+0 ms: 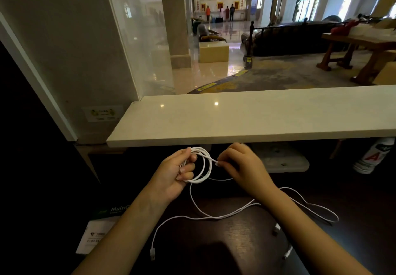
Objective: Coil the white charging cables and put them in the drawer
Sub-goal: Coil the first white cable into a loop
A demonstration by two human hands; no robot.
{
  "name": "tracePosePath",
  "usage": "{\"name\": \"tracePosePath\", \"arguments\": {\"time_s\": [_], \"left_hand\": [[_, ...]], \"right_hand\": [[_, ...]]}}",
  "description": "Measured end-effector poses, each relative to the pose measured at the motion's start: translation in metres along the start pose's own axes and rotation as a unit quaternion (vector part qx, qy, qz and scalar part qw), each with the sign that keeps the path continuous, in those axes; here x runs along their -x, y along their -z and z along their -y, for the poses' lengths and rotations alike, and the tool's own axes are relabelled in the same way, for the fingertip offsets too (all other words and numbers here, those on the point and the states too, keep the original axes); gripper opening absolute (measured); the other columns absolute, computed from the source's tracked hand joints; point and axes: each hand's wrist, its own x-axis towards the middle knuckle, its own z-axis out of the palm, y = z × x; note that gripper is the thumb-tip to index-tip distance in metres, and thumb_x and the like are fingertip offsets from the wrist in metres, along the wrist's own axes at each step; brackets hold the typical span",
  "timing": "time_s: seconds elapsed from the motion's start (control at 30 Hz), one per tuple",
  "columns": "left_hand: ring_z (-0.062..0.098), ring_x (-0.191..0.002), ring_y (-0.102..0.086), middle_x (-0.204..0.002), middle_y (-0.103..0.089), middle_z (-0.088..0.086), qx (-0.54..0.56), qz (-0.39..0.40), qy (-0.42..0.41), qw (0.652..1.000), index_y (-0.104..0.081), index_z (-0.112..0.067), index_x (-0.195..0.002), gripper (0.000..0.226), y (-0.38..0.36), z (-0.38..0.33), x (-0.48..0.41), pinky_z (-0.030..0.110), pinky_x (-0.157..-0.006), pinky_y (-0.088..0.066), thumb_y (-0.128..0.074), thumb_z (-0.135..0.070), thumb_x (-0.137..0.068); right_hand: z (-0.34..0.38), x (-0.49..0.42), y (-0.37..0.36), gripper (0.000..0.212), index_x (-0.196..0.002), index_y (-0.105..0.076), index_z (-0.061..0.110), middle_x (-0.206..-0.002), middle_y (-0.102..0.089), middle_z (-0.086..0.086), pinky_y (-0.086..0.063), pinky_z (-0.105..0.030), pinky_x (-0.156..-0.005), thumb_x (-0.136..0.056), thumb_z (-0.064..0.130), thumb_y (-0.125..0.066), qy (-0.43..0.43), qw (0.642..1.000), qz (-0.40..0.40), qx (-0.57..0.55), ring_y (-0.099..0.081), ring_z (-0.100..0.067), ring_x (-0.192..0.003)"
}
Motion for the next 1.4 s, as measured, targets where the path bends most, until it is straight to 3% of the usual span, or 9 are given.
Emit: {"name": "tracePosePath", "arguments": {"time_s": [0.13,0.2,0.3,0.37,0.53,0.83,0.97,1.23,1.4], "left_hand": [[0.002,-0.036,-0.032,-0.070,-0.051,0.003,0.004,0.005,-0.015,1.000,-0.050,-0.005,-0.082,0.021,-0.007,0.005,0.001,0.010,-0.028,-0.020,-0.038,-0.013,-0.097],[0.002,-0.037,-0.033,-0.072,-0.049,0.004,0.012,0.014,-0.025,1.000,-0.049,-0.005,-0.084,0.020,-0.010,0.008,0.001,0.010,-0.029,-0.021,-0.036,-0.013,-0.098],[0.002,-0.039,-0.033,-0.072,-0.048,0.003,-0.026,0.021,-0.056,0.998,-0.049,-0.006,-0.088,0.019,-0.016,0.013,0.000,0.010,-0.031,-0.023,-0.035,-0.014,-0.098],[0.002,-0.041,-0.033,-0.070,-0.046,0.001,-0.100,0.004,-0.096,0.990,-0.050,-0.009,-0.087,0.018,-0.020,0.016,-0.003,0.011,-0.034,-0.024,-0.037,-0.015,-0.098],[0.001,-0.043,-0.030,-0.060,-0.037,-0.001,-0.254,-0.048,-0.171,0.951,-0.054,-0.015,-0.092,0.017,-0.026,0.020,-0.014,0.015,-0.040,-0.025,-0.039,-0.019,-0.098],[0.001,-0.044,-0.036,-0.051,-0.050,-0.012,-0.294,-0.082,-0.214,0.928,-0.056,-0.019,-0.085,0.015,-0.025,0.012,-0.050,0.019,-0.043,-0.029,-0.046,-0.022,-0.096],[0.001,-0.041,-0.037,-0.054,-0.046,-0.009,-0.269,-0.102,-0.206,0.935,-0.057,-0.016,-0.088,0.014,-0.022,0.010,-0.065,0.015,-0.041,-0.030,-0.046,-0.020,-0.096],[0.000,-0.045,-0.039,-0.057,-0.049,-0.010,-0.274,-0.103,-0.226,0.929,-0.056,-0.014,-0.093,0.013,-0.003,-0.003,-0.093,0.015,-0.041,-0.032,-0.045,-0.019,-0.096],[0.004,-0.051,-0.043,-0.059,-0.051,-0.009,-0.299,-0.156,-0.271,0.902,-0.057,-0.024,-0.084,0.014,0.017,-0.007,-0.108,0.021,-0.050,-0.036,-0.047,-0.022,-0.095]], "right_hand": [[0.006,0.000,-0.015,0.003,-0.087,-0.063,0.015,-0.080,-0.069,-0.002,-0.052,-0.036,-0.069,-0.084,0.017,-0.062,-0.099,0.993,0.028,-0.051,-0.064,-0.018,-0.075],[0.010,-0.003,-0.017,0.005,-0.087,-0.065,0.015,-0.079,-0.071,-0.005,-0.054,-0.032,-0.072,-0.084,0.013,-0.062,-0.187,0.970,0.032,-0.153,-0.066,-0.015,-0.073],[0.017,-0.008,-0.015,0.016,-0.092,-0.066,0.006,-0.081,-0.070,-0.010,-0.057,-0.029,-0.072,-0.089,0.005,-0.051,-0.313,0.862,0.044,-0.396,-0.068,-0.015,-0.073],[0.020,-0.011,-0.011,0.020,-0.098,-0.065,-0.001,-0.085,-0.070,-0.011,-0.056,-0.030,-0.075,-0.091,0.008,-0.049,-0.346,0.798,0.050,-0.491,-0.068,-0.018,-0.079],[0.020,-0.018,-0.011,0.013,-0.092,-0.063,0.002,-0.075,-0.065,-0.005,-0.052,-0.017,-0.061,-0.085,0.012,-0.063,-0.342,0.832,0.034,-0.436,-0.062,-0.008,-0.064],[0.018,-0.056,-0.022,0.018,-0.082,-0.066,0.004,-0.068,-0.066,-0.003,-0.047,-0.024,-0.062,-0.085,0.013,-0.051,-0.404,0.737,0.024,-0.541,-0.062,-0.012,-0.063],[0.010,-0.072,-0.031,0.026,-0.093,-0.070,0.002,-0.086,-0.071,-0.012,-0.053,-0.027,-0.074,-0.086,0.023,-0.057,-0.392,0.761,0.059,-0.514,-0.068,-0.018,-0.080],[-0.009,-0.097,-0.047,0.027,-0.102,-0.060,0.000,-0.084,-0.067,-0.009,-0.051,-0.033,-0.076,-0.088,0.022,-0.058,-0.360,0.798,0.072,-0.477,-0.064,-0.020,-0.078],[-0.010,-0.108,-0.058,0.013,-0.084,-0.063,0.004,-0.071,-0.067,-0.006,-0.054,-0.028,-0.073,-0.088,0.016,-0.059,-0.385,0.707,0.096,-0.585,-0.066,-0.017,-0.070]]}}
